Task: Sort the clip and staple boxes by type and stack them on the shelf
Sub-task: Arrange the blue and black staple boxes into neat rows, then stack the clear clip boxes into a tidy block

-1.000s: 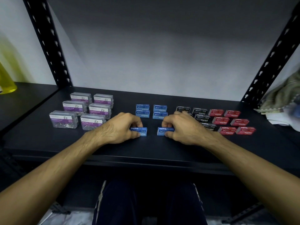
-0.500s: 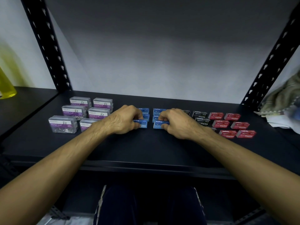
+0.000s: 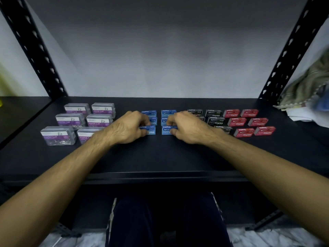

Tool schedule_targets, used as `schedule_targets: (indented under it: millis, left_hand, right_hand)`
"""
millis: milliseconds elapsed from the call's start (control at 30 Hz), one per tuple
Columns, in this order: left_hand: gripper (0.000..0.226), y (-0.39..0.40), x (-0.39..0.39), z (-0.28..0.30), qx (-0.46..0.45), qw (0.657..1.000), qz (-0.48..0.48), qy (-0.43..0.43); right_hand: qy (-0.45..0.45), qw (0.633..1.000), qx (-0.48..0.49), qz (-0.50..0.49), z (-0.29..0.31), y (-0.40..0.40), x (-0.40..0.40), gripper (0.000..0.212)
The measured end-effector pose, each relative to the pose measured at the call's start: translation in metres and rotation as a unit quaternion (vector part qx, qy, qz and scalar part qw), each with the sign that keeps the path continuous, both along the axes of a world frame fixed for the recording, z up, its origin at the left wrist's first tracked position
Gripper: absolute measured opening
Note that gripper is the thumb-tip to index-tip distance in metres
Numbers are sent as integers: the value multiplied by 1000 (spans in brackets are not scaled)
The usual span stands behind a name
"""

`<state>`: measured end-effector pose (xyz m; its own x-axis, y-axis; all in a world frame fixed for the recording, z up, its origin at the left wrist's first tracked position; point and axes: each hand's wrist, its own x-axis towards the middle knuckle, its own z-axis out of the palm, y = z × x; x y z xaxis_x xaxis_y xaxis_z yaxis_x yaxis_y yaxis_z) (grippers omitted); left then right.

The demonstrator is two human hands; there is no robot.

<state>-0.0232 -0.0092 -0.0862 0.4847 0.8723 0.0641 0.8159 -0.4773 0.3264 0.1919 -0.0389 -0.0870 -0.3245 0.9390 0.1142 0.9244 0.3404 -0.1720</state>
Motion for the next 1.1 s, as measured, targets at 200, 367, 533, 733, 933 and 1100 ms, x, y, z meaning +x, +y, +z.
schedule_targets:
  millis: [200,367,533,733,933,1100]
  left_hand:
    - [8,-1,2,-1,9,1000,5,3]
    - [7,-2,2,-1,4,1000,-2,0]
    - [6,-1,2,-2,4,1000,-7,4]
    - [7,0,2,0,2,1000,-4,18]
    - [34,-6,-8,18,66,998,16,9]
    - [30,-11,-61,52,106,992,46,-40]
  right_hand:
    - [9,1000,3,6,-3,0,1,29]
    - [11,1000,7,9,-4,1,1,29]
    - [8,1000,6,12,-5,1,-1,22]
    - [7,1000,6,13,-4,0,-1,27]
    - [-7,999,48,17,9,-3,-3,40]
    - [33,995,84,44,29,-3,-33,37]
